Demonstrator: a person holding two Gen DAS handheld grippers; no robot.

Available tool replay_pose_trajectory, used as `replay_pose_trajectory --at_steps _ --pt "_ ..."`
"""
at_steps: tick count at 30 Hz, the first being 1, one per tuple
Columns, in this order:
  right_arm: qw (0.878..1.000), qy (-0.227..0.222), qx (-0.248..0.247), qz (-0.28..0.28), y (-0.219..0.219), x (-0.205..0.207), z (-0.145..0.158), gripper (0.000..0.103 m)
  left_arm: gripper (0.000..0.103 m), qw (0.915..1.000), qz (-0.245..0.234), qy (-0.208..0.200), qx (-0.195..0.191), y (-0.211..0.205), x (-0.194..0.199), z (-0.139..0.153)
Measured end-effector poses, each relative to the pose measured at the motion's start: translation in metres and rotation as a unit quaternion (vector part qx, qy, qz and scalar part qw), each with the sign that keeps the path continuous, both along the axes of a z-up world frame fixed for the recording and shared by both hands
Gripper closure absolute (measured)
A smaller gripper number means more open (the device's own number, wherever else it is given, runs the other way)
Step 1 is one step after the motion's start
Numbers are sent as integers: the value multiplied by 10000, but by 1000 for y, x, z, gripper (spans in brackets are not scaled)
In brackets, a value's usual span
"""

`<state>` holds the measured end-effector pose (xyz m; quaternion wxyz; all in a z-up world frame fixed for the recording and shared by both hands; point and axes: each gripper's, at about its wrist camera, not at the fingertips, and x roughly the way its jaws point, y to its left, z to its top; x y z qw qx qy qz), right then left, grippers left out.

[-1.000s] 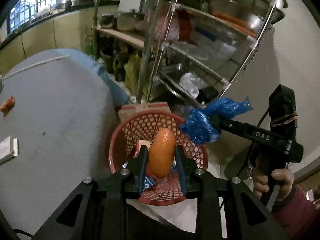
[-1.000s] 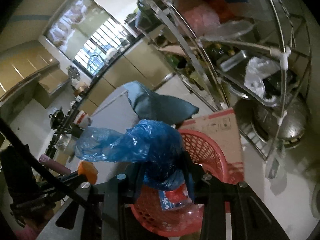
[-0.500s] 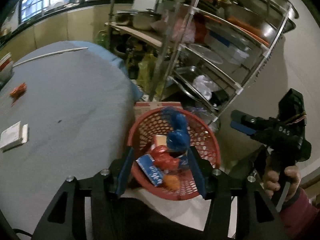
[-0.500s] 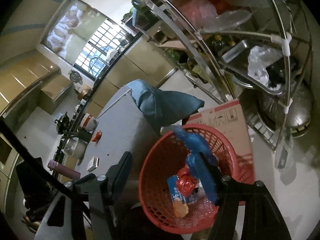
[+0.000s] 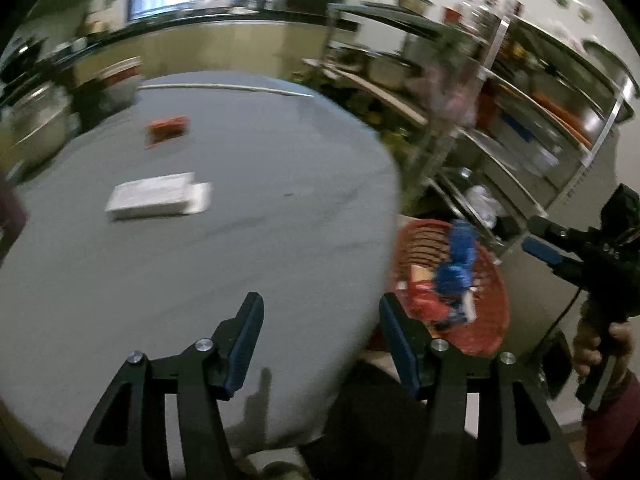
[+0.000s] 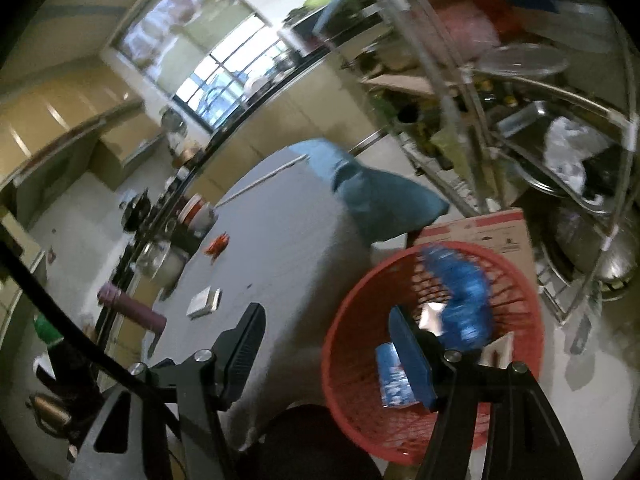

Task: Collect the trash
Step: 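Move both tools back over the table toward the wrapper and white card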

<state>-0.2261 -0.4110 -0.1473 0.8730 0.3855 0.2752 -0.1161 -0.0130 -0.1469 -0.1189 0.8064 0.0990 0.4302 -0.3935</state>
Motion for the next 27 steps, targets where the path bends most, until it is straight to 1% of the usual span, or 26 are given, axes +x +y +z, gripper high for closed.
replay_pose_trajectory --at_steps 4,9,13,15,19,23,27 --pt "9991 69 -87 400 26 32 7 34 40 9986 525 -68 -5 46 17 -2" --pt "9953 120 -225 933 66 74 14 34 40 9922 1240 -80 8 102 42 -9" --pt "9907 232 -295 1306 92 99 13 35 39 9861 1659 -85 -11 135 54 -14" --pt "9880 298 -361 1475 104 114 13 34 39 9835 1804 -101 0 145 59 -16" --pt "9839 221 -385 1729 121 145 19 34 39 9795 2012 -76 -26 162 69 -18" --pt "9791 286 -455 1963 134 186 18 34 39 9765 2154 -3 -66 175 76 -22" --pt "9776 288 -220 2073 136 228 11 34 39 9734 2287 112 -65 185 82 -29"
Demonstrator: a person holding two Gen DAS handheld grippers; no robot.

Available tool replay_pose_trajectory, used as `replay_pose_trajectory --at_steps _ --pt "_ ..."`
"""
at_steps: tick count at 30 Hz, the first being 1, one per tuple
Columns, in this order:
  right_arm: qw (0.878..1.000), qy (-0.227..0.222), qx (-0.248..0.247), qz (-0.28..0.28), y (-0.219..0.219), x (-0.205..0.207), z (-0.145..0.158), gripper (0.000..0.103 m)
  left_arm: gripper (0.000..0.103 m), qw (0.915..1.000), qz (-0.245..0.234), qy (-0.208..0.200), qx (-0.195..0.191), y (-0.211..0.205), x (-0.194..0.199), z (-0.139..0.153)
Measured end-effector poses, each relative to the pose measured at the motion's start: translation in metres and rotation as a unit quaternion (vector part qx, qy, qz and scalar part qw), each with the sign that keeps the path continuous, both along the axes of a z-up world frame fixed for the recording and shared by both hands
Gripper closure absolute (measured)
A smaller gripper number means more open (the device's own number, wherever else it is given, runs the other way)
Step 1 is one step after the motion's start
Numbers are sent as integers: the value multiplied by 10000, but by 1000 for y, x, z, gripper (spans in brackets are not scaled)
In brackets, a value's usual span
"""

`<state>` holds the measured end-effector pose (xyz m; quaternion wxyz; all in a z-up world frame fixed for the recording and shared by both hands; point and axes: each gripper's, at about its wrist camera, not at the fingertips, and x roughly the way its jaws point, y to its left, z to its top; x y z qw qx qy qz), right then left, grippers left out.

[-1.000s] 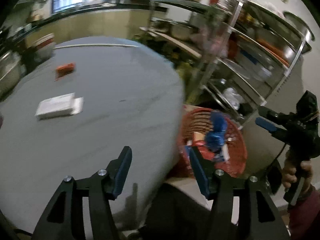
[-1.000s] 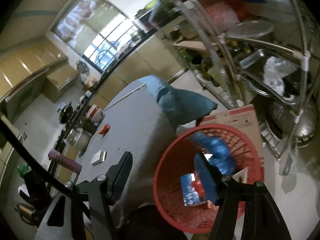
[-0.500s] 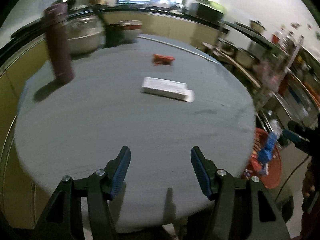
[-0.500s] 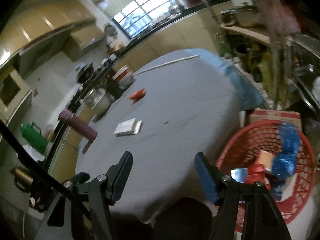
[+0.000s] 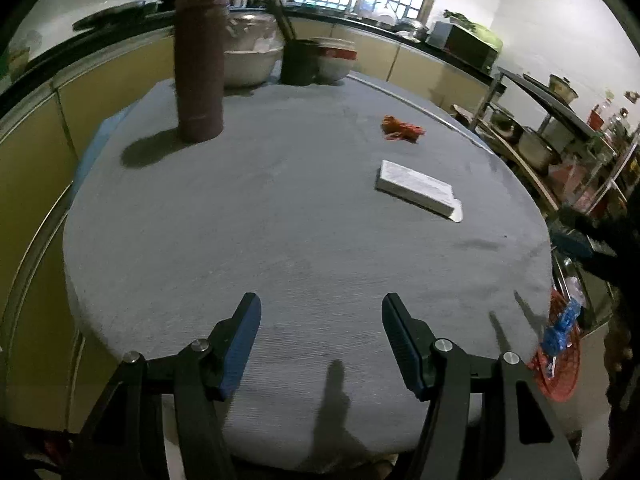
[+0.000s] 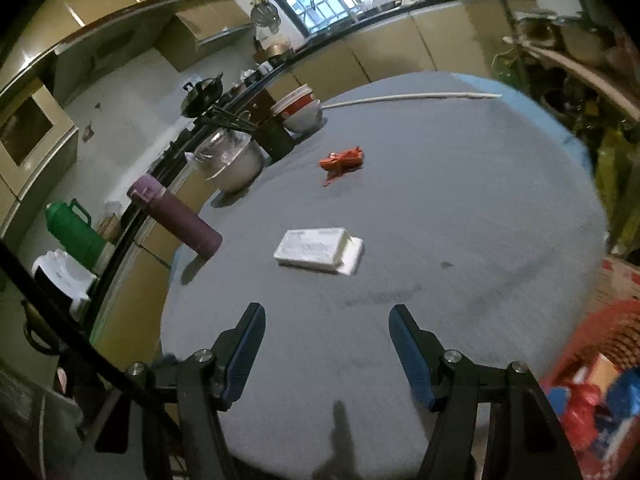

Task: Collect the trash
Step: 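Move both tools back over the table toward the wrapper and white card, then grasp the crumpled orange wrapper with the right tool and lift it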

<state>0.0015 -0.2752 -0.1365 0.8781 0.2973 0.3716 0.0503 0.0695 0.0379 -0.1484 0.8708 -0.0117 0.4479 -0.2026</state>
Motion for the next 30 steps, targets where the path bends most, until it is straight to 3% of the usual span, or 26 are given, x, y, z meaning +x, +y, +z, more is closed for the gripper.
replay_pose_trajectory --at_steps 11,19,24,27,30 --pt "9998 115 109 108 3 115 -22 34 39 9992 297 262 29 18 18 -16" --pt "9954 748 528 277 5 171 -64 34 39 9992 323 235 101 15 24 -16" --pt "9749 714 1495 1490 42 166 -60 34 39 9987 404 283 99 19 32 -22" --pt "9866 463 780 1357 40 173 -40 35 39 9982 494 323 79 23 40 -24" --pt "9973 424 -270 531 17 199 -28 35 39 9981 527 333 19 26 41 -22"
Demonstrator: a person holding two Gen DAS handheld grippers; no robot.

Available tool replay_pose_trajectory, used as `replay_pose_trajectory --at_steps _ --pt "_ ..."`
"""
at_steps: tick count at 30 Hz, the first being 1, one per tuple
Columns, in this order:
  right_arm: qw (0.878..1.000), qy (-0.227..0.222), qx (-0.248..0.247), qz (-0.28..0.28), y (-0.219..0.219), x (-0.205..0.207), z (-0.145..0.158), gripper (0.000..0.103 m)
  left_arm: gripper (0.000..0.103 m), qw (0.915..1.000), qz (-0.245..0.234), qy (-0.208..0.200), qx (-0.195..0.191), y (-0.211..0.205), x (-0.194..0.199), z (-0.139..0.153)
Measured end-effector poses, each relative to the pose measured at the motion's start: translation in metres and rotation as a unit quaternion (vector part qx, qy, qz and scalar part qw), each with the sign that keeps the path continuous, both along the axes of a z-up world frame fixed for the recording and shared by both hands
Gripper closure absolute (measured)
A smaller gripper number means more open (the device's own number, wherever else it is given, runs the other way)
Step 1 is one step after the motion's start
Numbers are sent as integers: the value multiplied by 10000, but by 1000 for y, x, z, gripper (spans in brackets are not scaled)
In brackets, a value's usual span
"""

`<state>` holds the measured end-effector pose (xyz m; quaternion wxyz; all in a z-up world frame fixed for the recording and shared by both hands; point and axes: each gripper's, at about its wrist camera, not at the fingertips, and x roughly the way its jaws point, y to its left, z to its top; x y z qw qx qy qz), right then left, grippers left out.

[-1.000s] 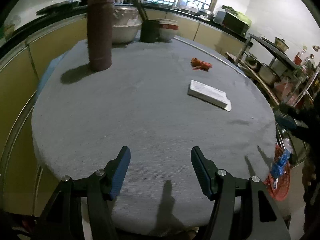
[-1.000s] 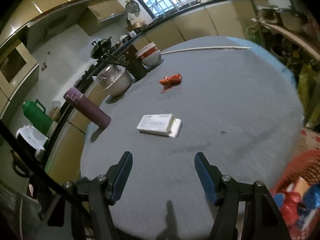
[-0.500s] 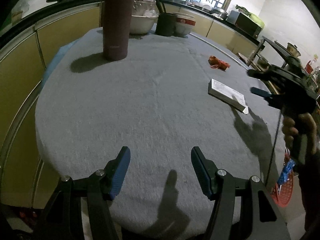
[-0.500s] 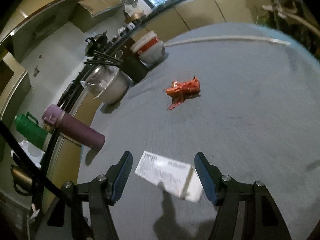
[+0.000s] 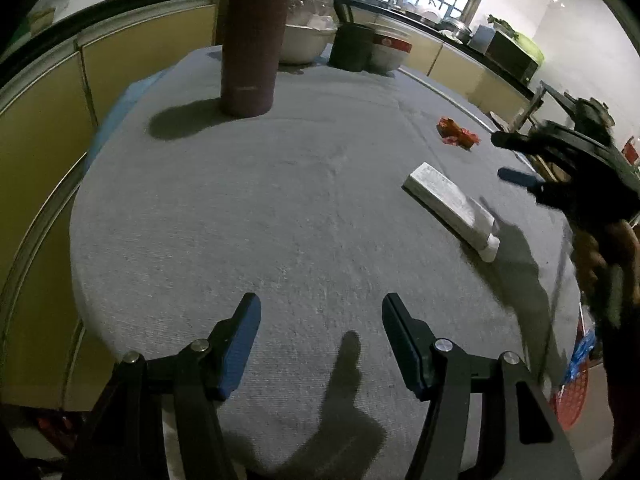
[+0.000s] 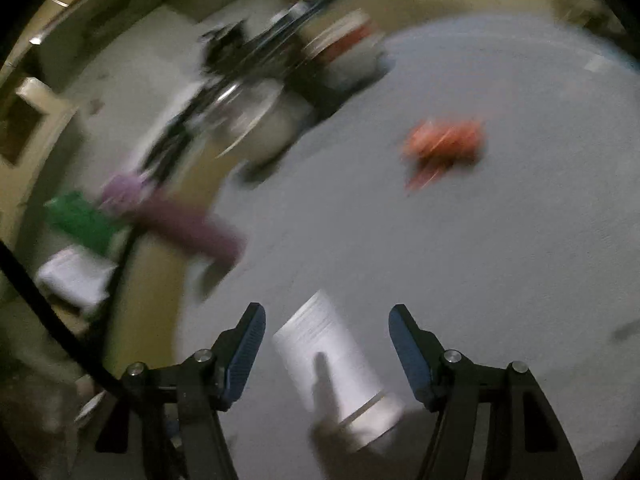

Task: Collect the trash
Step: 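Grasp the crumpled orange wrapper with the right tool and lift it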

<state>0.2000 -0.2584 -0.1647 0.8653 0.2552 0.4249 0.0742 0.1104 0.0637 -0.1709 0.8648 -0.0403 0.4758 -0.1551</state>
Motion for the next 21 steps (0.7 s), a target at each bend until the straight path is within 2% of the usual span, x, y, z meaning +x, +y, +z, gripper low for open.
replay_pose_trajectory --at_steps 2,4,5,8,9,13,18,21 --pt "9986 -21 -483 -236 -8 18 2 35 39 10000 -12 -30 23 1 -1 1" --pt "9962 242 -655 -529 -20 44 -4 35 39 10000 -44 -61 55 1 -4 4" --pt "9952 356 -594 -685 -25 52 -6 35 39 10000 -49 -65 56 1 -6 5" --pt "9903 574 184 -1249 -46 73 -17 35 39 10000 -60 -53 39 1 -9 6" --pt "9859 650 515 -1456 -51 79 -21 35 39 10000 -73 -52 32 1 -10 6" --pt "9693 960 1131 -1959 -56 99 -36 35 39 9999 -144 -70 48 -5 -13 8" --pt "9555 1098 1292 -2414 -54 114 -40 35 39 9995 -261 -168 84 -10 -17 12" --pt "9513 1225 1152 -2584 -55 117 -40 37 39 9994 -286 -176 64 -11 -17 12"
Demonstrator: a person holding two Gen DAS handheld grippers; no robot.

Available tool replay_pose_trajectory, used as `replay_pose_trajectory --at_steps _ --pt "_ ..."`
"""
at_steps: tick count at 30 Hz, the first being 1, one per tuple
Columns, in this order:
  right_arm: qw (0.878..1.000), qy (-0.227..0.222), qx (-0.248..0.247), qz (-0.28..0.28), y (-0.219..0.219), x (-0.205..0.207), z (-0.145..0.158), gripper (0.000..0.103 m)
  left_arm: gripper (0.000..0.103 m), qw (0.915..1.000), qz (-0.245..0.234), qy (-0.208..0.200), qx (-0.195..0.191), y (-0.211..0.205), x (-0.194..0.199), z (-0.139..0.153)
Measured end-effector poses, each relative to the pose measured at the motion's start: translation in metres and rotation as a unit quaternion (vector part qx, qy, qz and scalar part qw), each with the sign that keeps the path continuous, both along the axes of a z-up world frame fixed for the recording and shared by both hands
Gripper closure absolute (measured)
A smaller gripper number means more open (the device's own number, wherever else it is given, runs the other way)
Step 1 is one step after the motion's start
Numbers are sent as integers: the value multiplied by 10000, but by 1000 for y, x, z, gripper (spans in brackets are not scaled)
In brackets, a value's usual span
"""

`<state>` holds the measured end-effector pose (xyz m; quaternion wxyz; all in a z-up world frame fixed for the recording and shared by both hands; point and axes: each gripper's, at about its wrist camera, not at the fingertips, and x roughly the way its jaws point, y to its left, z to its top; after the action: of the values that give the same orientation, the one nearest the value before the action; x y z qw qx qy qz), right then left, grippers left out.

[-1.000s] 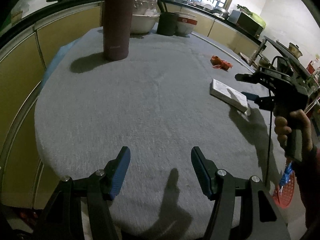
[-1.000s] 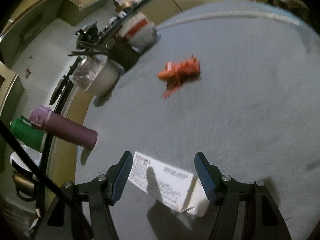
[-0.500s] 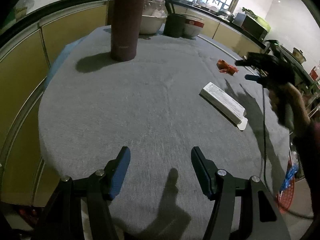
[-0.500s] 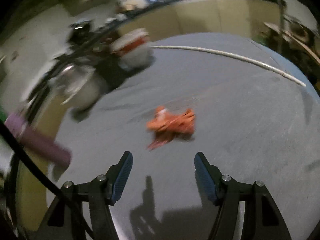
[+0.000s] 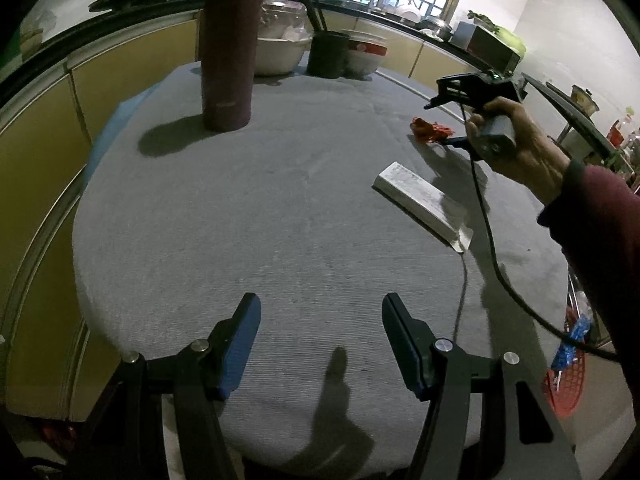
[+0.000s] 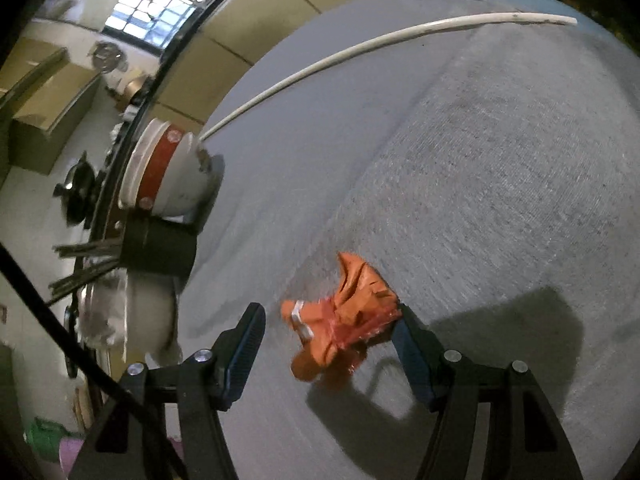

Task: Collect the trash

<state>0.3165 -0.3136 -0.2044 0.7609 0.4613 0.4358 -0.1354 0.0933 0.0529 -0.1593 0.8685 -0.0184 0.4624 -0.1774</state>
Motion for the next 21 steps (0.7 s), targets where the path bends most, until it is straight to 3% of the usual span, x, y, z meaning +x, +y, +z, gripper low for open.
replay_pose_trajectory --at_steps 2,3,6,9,15,21 --pt "9993 217 -281 88 4 2 3 43 39 10000 -13 11 -1 -2 1 -1" --pt "9974 365 -567 264 10 6 5 53 39 10000 -26 19 -10 -4 1 -1" --pt "9827 522 -1509 940 33 17 11 68 39 10000 -69 18 -8 -8 1 0" --pt "9821 253 -1448 1175 37 6 16 78 39 9999 -112 -30 -23 -16 4 8" --pt "9733 -427 -1635 1556 30 -50 41 78 34 9989 -249 97 -390 -41 27 25" --pt "9687 -1166 -1358 1723 7 -123 64 78 33 9966 -11 610 -552 -84 67 19"
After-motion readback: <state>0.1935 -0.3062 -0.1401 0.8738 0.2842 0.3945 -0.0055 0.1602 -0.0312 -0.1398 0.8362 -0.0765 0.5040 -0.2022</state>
